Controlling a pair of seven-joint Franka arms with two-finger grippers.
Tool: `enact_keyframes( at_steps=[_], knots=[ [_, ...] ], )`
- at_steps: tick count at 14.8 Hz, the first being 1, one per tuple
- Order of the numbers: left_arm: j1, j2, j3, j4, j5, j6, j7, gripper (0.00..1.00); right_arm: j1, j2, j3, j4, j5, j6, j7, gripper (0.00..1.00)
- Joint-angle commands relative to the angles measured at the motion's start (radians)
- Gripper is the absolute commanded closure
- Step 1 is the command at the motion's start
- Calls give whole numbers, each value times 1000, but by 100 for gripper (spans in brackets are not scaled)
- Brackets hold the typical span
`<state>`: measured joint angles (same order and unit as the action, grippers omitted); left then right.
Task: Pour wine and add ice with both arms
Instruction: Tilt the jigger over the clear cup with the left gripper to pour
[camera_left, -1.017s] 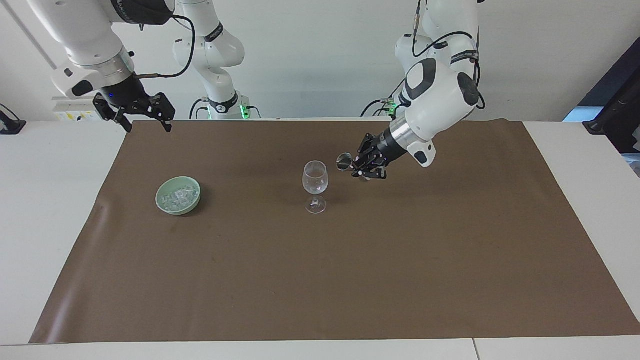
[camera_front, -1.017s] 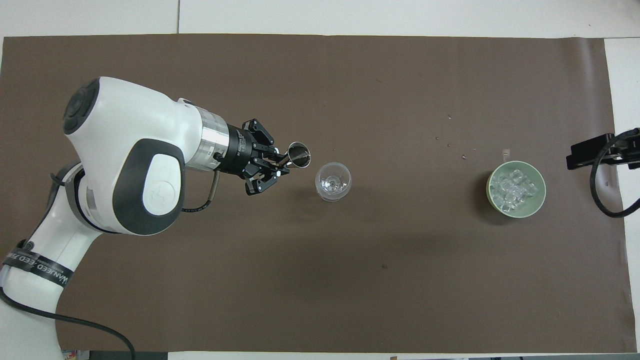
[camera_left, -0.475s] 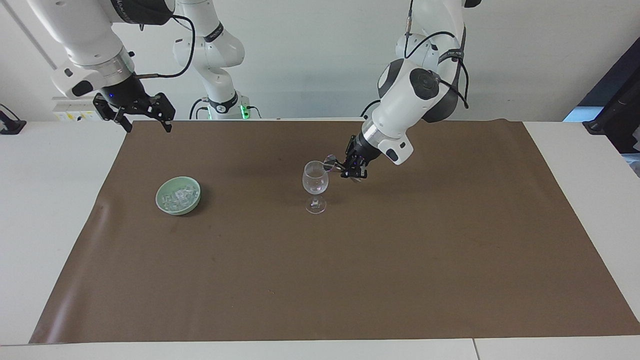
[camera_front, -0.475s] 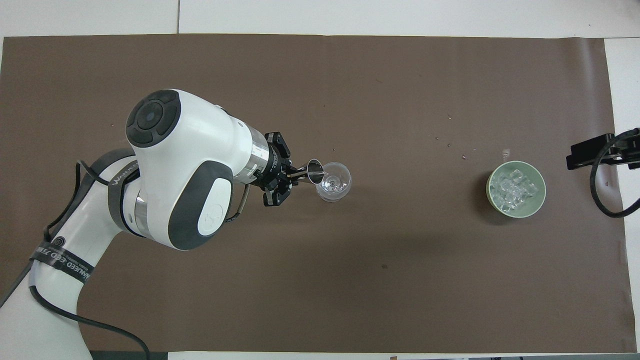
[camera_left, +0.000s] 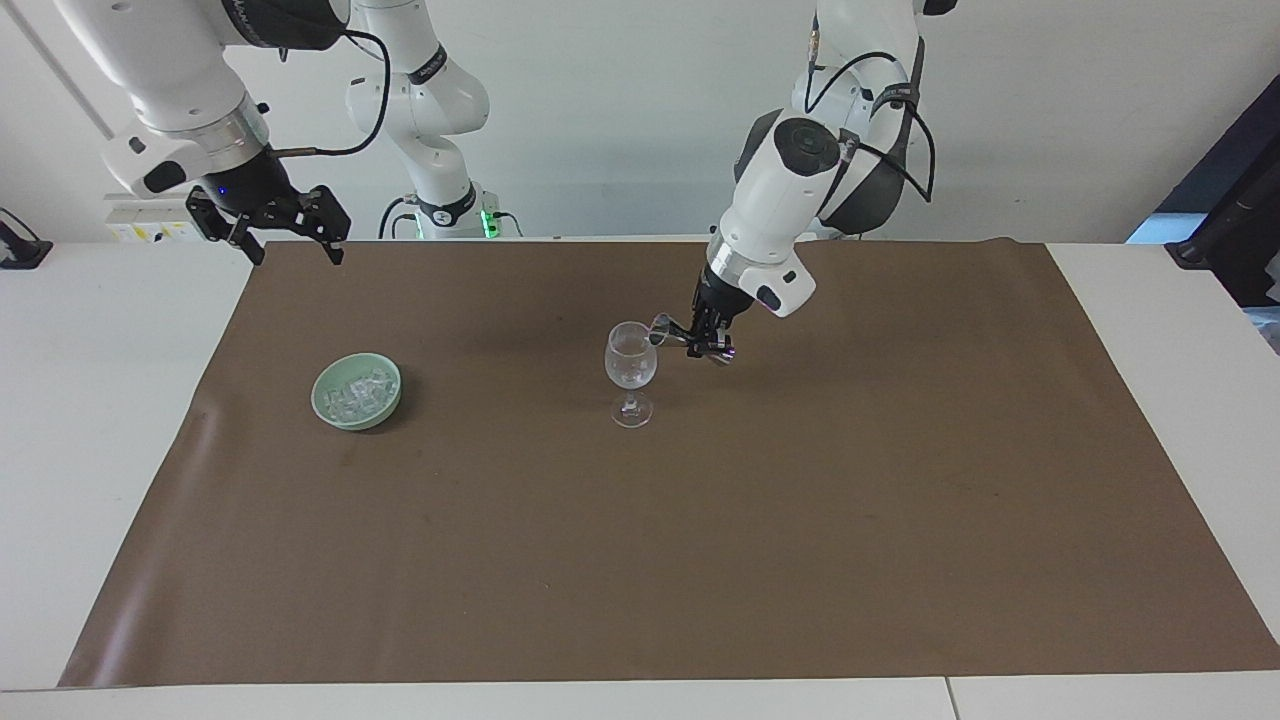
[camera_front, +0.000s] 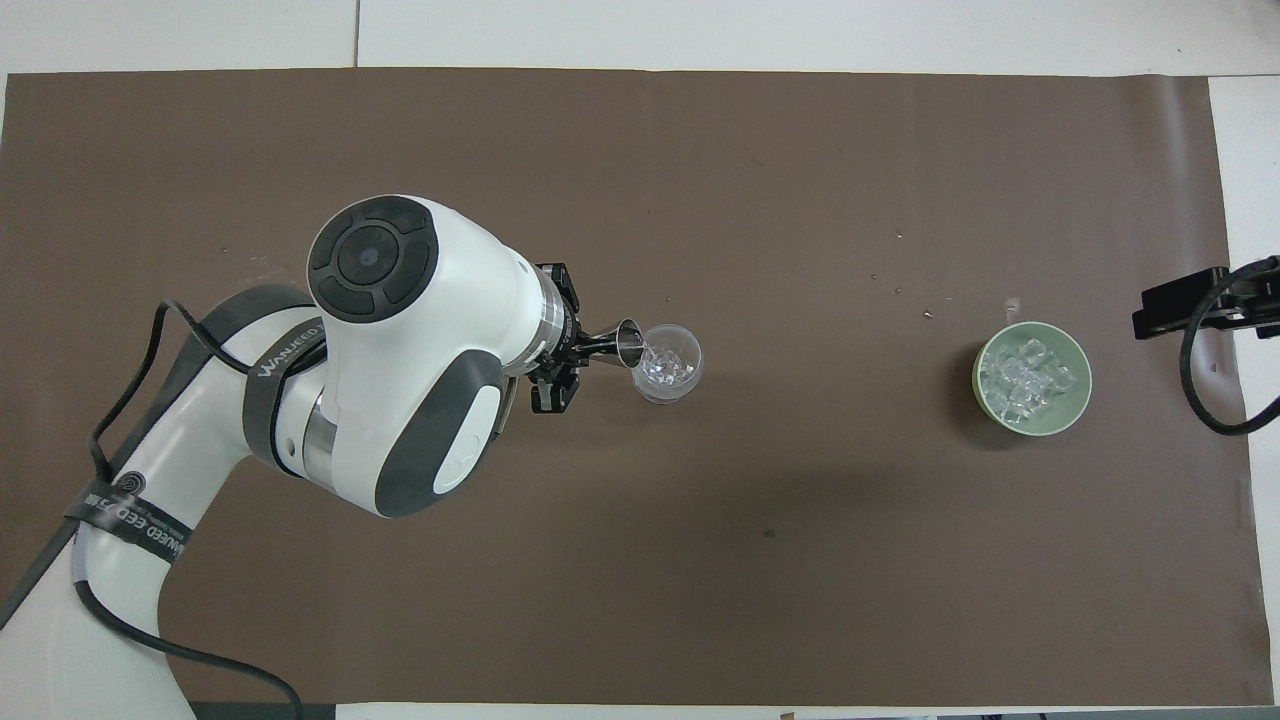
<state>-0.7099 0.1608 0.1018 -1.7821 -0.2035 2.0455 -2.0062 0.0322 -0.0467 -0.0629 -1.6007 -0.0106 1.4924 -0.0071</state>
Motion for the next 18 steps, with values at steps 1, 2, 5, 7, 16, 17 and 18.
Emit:
enact_keyframes(
  at_steps=[1,2,5,7,16,17,18],
  knots=[
    [-43,51,12,75,74,-57,-60,100,-17,-21,8,-21,18,2,-8,0],
    [-48,54,12,81,90,-67,-63,100,-17,-21,8,-21,17,2,-8,0],
    [-65,54,12,85,137,-109,-65,100,-17,-19,8,-21,17,2,-8,0],
    [-72,54,12,98,171,-143,-69,100,-17,-19,8,-21,17,2,-8,0],
    [-129,107,12,208,317,-238,-161,100,-17,-21,8,-21,18,2,-8,0],
    [-138,126,12,233,337,-263,-166,100,-17,-19,8,-21,17,2,-8,0],
    [-152,137,12,248,361,-280,-181,100,-17,-19,8,-21,17,2,-8,0]
  ],
)
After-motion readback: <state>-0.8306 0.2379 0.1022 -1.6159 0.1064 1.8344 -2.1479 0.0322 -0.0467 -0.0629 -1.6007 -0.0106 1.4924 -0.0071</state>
